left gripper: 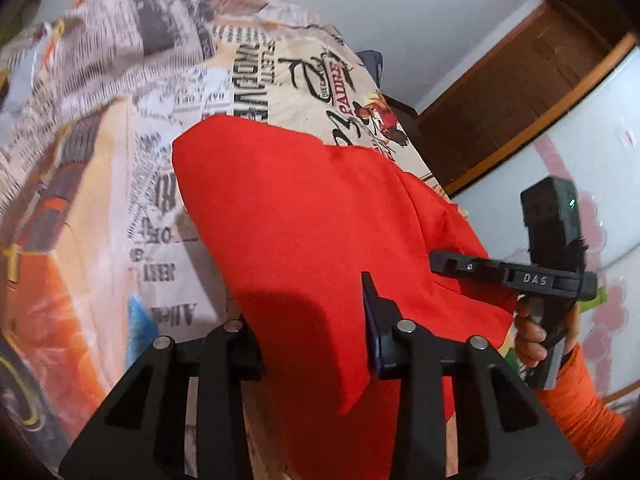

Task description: Fold large clothes

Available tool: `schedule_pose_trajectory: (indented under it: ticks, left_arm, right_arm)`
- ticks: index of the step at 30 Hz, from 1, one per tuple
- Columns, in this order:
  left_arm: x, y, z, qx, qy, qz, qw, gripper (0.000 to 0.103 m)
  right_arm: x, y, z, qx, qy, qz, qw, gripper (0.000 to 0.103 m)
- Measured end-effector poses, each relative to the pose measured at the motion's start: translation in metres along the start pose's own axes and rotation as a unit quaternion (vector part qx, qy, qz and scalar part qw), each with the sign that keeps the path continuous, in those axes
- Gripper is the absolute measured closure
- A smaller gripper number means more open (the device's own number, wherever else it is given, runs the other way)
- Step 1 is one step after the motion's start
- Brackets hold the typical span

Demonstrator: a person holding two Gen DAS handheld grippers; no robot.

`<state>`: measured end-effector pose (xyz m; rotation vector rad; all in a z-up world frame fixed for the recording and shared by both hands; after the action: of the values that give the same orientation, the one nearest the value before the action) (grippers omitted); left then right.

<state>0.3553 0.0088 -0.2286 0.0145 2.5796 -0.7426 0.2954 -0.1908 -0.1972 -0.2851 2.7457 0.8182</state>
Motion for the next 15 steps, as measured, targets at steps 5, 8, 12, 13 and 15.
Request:
schedule_pose_trajectory:
  ticks: [5,8,12,13,15]
  left_arm:
    - [-0.002,0.001,-0.034,-0.011,-0.028,0.011,0.9995,0.069]
    - [-0.009,0.015,-0.058,-0.01,-0.049,0.003,0.9987,0.069]
    - [-0.024,0.042,-0.089,-0.014,-0.074,-0.01,0.9971,0.069]
    - [-0.029,0.049,-0.096,-0.016,-0.079,-0.013,0.9967,0.069]
    - [-0.038,0.065,-0.105,-0.023,-0.087,-0.017,0.9958,0.069]
  right_arm:
    - [-0.002,0.038,0.001,0.014,-0.007,-0.027,1.0,0.079]
    - [-0.01,0.062,0.005,0.015,-0.016,-0.04,0.999,0.08]
    - [-0.03,0.095,0.018,0.011,-0.027,-0.063,0.998,0.08]
    - [-0.035,0.102,0.022,0.01,-0.027,-0.069,0.997,0.08]
    - [-0.047,0.117,0.032,0.011,-0.028,-0.08,0.996,0.08]
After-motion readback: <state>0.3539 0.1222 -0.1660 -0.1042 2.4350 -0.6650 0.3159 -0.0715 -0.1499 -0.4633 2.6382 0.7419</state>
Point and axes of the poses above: each gripper's, at about its wrist camera, not at the fingertips, and z roughly the way its jaws point, y to its left, x to its underside, the point moved 6 cm from there along z, roughly the way its jaws point, and after that the axes turned 2 degrees about -z, right-handed, at the moved point
